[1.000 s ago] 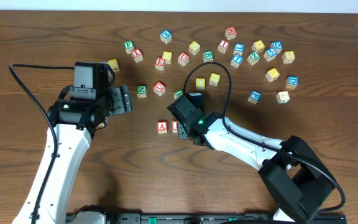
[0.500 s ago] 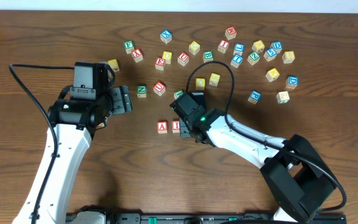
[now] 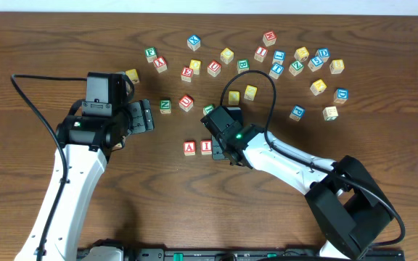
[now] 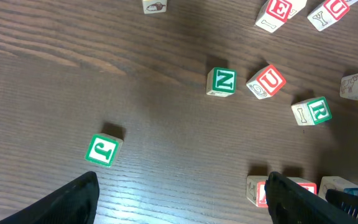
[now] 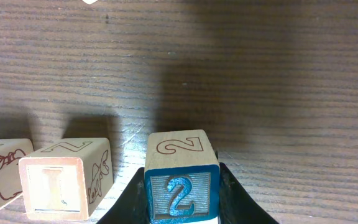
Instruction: Spell out AI2
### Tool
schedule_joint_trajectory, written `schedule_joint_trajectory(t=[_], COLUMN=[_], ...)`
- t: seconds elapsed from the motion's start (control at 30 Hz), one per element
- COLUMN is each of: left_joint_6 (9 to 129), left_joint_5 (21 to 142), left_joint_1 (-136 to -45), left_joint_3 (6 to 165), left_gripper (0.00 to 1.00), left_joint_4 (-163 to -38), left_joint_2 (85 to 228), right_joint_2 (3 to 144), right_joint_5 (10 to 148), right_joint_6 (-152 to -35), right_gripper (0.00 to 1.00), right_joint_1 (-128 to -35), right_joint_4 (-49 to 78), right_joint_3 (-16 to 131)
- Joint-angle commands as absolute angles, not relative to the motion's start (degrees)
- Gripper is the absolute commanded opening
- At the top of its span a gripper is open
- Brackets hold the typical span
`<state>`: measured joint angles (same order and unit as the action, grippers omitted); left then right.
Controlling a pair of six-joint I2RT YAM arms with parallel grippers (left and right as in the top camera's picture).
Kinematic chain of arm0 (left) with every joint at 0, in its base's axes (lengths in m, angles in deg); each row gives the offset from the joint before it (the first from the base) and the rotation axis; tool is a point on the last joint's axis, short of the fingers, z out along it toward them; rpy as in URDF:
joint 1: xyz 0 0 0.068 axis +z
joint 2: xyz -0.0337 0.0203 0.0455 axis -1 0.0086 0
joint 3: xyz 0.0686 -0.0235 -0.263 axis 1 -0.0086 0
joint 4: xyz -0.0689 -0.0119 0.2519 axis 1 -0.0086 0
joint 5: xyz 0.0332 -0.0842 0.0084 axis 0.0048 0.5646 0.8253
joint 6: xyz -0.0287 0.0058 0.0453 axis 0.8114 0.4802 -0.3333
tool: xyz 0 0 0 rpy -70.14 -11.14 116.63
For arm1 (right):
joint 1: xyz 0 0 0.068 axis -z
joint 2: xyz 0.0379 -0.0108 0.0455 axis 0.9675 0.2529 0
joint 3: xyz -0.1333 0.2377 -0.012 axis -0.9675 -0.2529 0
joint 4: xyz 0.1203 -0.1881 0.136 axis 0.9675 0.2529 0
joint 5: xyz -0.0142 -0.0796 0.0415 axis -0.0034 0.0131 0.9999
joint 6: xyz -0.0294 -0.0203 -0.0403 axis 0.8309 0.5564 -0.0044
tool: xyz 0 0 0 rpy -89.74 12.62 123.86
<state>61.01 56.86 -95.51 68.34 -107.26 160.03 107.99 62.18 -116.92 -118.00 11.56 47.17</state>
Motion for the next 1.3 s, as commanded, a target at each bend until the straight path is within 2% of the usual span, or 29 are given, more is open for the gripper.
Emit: schedule_joint_trajectory(t=[0.0, 1.0, 1.27], left_joint_6=[60.25, 60.25, 60.25], left_joint_5=[56.18, 56.18, 56.16], left_joint_1=[-95.20, -95.20, -95.20], left_joint_3=[69.28, 69.28, 69.28], left_gripper=[0.84, 0.84, 0.84], left_joint_4=[-107.45, -107.45, -107.45], left_joint_2=[160.25, 160.25, 160.25], right_joint_2=[109.15, 109.35, 113.92], right_joint_5=[62.88, 63.75, 63.51], right_joint_6=[-117.62, -114.25, -113.81], right_gripper=[0.01, 0.01, 0.01], right_joint_1=[-117.76, -117.83, -118.26], right_joint_4=[12.37, 16.52, 22.05], right_joint_3=[47.65, 50.93, 56.70])
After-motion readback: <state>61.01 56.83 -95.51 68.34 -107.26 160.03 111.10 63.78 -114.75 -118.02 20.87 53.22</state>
